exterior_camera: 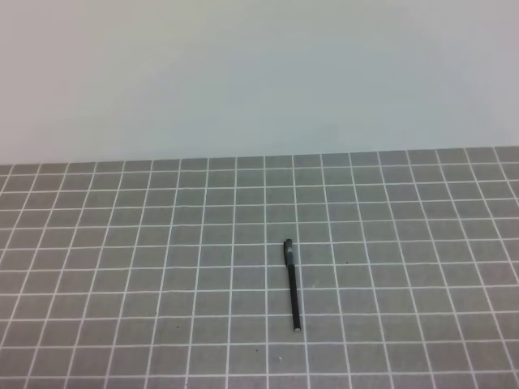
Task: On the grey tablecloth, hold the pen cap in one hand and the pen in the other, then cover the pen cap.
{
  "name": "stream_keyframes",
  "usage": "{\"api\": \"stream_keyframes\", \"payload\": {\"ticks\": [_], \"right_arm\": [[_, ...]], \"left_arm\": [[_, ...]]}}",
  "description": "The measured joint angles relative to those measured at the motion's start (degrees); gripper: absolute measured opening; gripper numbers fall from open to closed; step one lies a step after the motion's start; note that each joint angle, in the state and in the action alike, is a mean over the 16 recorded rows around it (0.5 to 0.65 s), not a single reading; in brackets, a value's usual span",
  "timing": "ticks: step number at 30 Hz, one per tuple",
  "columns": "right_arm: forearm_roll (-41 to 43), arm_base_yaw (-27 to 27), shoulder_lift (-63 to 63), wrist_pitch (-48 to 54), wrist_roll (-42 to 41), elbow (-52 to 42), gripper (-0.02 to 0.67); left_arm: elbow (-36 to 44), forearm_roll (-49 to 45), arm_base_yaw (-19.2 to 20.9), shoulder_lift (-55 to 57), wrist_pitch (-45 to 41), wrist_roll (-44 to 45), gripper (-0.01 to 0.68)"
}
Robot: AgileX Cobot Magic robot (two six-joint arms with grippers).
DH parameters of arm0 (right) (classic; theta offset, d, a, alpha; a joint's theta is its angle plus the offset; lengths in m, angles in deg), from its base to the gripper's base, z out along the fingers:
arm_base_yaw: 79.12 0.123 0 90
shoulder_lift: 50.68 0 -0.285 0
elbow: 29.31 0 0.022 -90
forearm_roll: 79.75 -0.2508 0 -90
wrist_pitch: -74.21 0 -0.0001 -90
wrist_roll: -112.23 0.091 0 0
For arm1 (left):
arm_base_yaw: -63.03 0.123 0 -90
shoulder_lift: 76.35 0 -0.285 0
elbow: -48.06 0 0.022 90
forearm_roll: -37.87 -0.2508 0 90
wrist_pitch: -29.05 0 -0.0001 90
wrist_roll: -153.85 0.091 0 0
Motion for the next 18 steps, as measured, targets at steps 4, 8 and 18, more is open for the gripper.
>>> {"api": "stream_keyframes", "payload": {"ticks": [4, 8, 18], "right_arm": [[0.2, -2.1, -0.1, 0.4, 2.2, 0.2, 0.003], [0.5, -3.5, -0.1, 0.7, 4.3, 0.2, 0.003], [0.8, -6.6, -0.1, 1.2, 7.6, 0.4, 0.003]], "left_arm": [[0.0, -0.7, 2.2, 0.0, -2.3, -0.5, -0.003], [0.0, -0.7, 3.9, 0.0, -3.6, -0.3, -0.003], [0.0, -0.7, 4.9, 0.2, -3.6, -0.5, -0.003]]}}
